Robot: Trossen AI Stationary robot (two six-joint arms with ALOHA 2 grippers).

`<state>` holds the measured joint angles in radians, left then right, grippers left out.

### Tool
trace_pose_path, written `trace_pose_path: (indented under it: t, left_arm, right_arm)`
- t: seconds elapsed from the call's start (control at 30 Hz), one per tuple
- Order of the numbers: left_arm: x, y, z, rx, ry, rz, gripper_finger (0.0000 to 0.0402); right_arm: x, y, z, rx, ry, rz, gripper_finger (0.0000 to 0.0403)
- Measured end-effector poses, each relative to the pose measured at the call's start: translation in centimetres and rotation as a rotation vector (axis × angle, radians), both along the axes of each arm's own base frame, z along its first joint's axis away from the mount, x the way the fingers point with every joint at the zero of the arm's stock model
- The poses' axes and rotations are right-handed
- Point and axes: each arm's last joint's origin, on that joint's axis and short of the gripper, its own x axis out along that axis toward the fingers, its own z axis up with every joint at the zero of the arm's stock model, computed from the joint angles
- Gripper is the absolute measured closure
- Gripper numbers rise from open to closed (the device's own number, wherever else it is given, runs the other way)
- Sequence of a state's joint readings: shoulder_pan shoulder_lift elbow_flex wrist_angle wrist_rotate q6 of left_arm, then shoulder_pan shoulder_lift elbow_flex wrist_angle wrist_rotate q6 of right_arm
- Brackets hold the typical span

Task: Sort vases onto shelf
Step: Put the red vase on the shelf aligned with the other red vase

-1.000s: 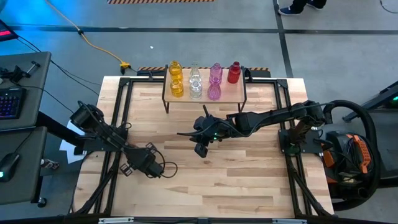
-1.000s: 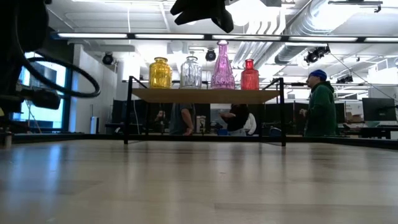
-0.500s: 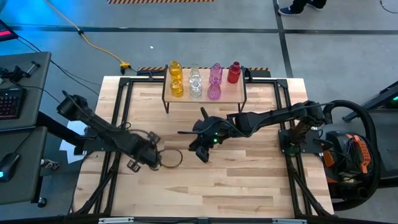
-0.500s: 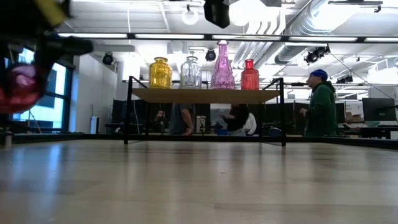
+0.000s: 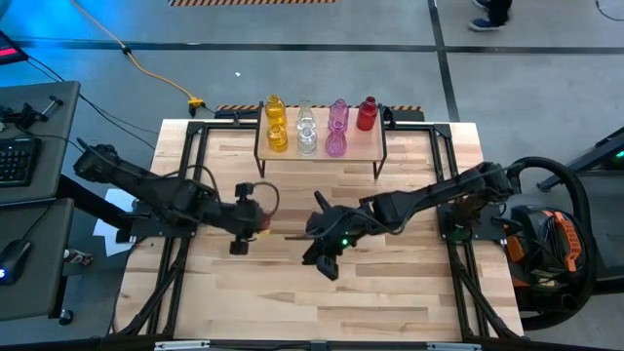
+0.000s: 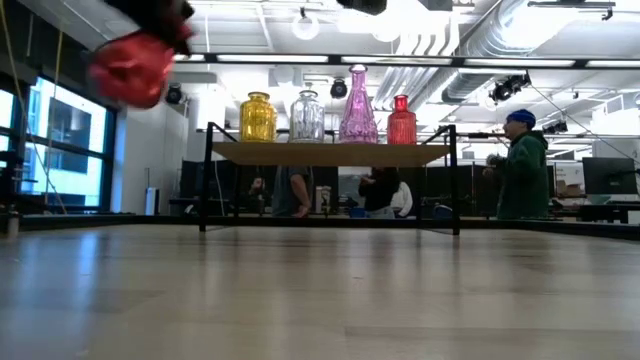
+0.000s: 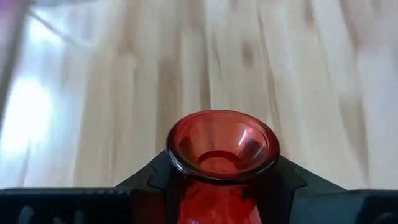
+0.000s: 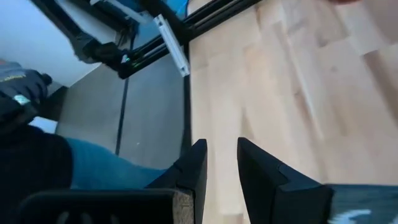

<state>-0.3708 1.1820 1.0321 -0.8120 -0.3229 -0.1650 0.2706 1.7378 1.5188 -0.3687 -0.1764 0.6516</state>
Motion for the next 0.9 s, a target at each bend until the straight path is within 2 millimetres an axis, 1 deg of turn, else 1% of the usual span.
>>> trace_pose_path:
  t: [0.2, 0.3, 0.4, 0.5, 0.6, 0.73, 0.8, 0.9]
  left_arm:
    - [1.8, -0.1, 1.6, -0.014, -0.287, 0.154, 0.0270]
    - [2.9, -0.1, 1.4, -0.044, -0.396, 0.228, 0.0268]
    - [4.0, -0.2, 0.6, -0.026, -0.456, 0.278, 0.0259]
    - [5.0, -0.5, -0.5, 0.003, -0.495, 0.323, 0.0260]
    - [6.2, -0.7, -2.0, 0.006, -0.527, 0.349, 0.0269]
    - [7.9, -1.1, -3.5, 0.032, -0.606, 0.387, 0.0268]
    - [8.7, -1.1, -4.3, 0.059, -0.617, 0.398, 0.0262]
    - [10.0, -1.3, -5.7, 0.044, -0.634, 0.410, 0.0256]
  right_arm:
    - [-0.5, 1.4, -0.1, 0.031, 0.026, 0.007, 0.0331]
    - [-0.8, 1.4, 0.0, 0.012, 0.041, 0.012, 0.0331]
    - [-1.7, 1.0, 0.6, -0.021, 0.055, -0.007, 0.0331]
    - [-3.1, 0.9, 1.7, -0.081, 0.064, -0.062, 0.0331]
    - [-4.9, 0.7, 3.4, -0.138, 0.026, -0.102, 0.0331]
    - [-6.9, 0.4, 5.7, -0.204, -0.065, -0.155, 0.0331]
    - [-7.6, 0.3, 6.6, -0.222, -0.107, -0.186, 0.0331]
    - [-8.6, 0.1, 7.4, -0.233, -0.126, -0.213, 0.0331]
